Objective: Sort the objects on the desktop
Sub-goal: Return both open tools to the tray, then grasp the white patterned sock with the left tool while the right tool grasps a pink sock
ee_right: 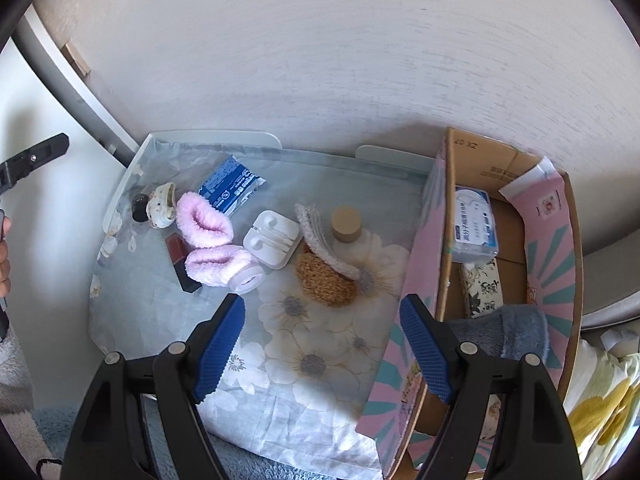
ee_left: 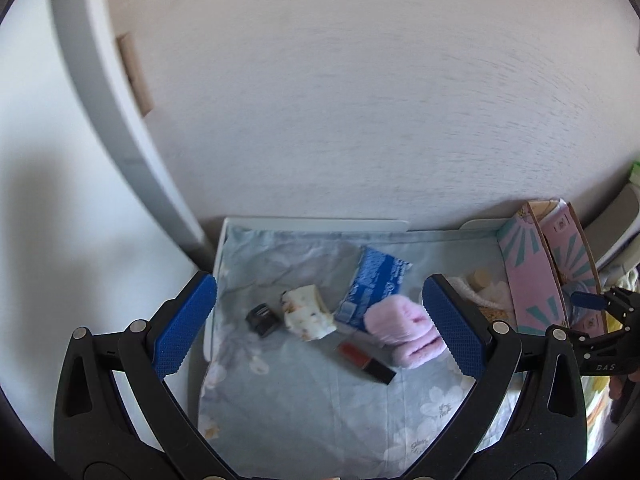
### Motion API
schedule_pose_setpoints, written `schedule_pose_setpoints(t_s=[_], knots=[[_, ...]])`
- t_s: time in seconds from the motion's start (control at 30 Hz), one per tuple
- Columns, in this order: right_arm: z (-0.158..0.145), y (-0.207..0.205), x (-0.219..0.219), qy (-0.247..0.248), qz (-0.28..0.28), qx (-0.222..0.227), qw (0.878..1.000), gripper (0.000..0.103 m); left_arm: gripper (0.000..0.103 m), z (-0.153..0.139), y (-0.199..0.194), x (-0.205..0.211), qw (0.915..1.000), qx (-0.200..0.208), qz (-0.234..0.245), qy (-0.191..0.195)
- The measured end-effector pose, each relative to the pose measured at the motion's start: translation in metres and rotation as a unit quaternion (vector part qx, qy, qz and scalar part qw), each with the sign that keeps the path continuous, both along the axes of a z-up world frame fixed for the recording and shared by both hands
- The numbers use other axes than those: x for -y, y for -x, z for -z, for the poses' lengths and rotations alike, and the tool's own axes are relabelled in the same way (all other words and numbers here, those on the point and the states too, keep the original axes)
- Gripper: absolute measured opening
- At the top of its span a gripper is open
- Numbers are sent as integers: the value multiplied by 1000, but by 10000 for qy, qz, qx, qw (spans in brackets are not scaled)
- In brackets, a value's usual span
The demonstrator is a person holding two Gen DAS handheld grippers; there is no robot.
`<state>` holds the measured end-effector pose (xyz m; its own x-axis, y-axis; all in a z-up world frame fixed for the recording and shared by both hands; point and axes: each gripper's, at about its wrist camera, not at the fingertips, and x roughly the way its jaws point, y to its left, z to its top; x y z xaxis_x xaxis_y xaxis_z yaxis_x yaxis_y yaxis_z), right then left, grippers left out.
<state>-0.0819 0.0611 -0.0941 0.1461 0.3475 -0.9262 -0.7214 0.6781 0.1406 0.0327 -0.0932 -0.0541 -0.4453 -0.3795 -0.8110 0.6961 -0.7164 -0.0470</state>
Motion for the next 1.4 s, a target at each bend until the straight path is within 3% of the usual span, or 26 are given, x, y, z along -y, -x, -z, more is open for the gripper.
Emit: schedule_pose_setpoints(t_s=[0.2, 0.67, 0.9, 1.4], knots=[[4, 6, -16, 202, -100, -42, 9997, 76, 103, 5, -24, 14, 9998, 147, -125, 18], [9, 27, -46, 103, -457, -116, 9988, 76, 103, 38, -45, 27, 9998, 185, 20, -110], [16, 32, -49, 96, -526, -111, 9985, 76, 103, 56, -49, 21, 9992, 291, 246, 137], [75, 44, -64, -186, -513, -772, 9955, 76, 102, 131, -18, 15, 9948, 440, 923, 41]])
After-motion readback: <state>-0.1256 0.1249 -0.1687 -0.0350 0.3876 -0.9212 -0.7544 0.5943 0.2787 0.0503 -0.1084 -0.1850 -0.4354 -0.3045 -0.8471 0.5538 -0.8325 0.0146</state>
